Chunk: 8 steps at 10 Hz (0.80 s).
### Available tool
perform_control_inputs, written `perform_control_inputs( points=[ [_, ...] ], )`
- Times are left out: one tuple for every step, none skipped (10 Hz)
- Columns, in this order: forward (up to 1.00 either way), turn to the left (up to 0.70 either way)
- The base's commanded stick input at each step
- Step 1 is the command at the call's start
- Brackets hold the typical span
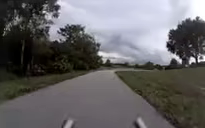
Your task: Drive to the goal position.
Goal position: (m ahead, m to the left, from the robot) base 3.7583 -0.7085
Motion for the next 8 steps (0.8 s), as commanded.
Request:
perform_control_inputs(
  points=[
    [0.85,0.0],
    [0.85,0.0],
    [0.85,0.0],
    [0.85,0.0],
    [0.85,0.23],
    [0.85,0.34],
    [0.85,0.34],
    [0.85,0.34]
  ],
)
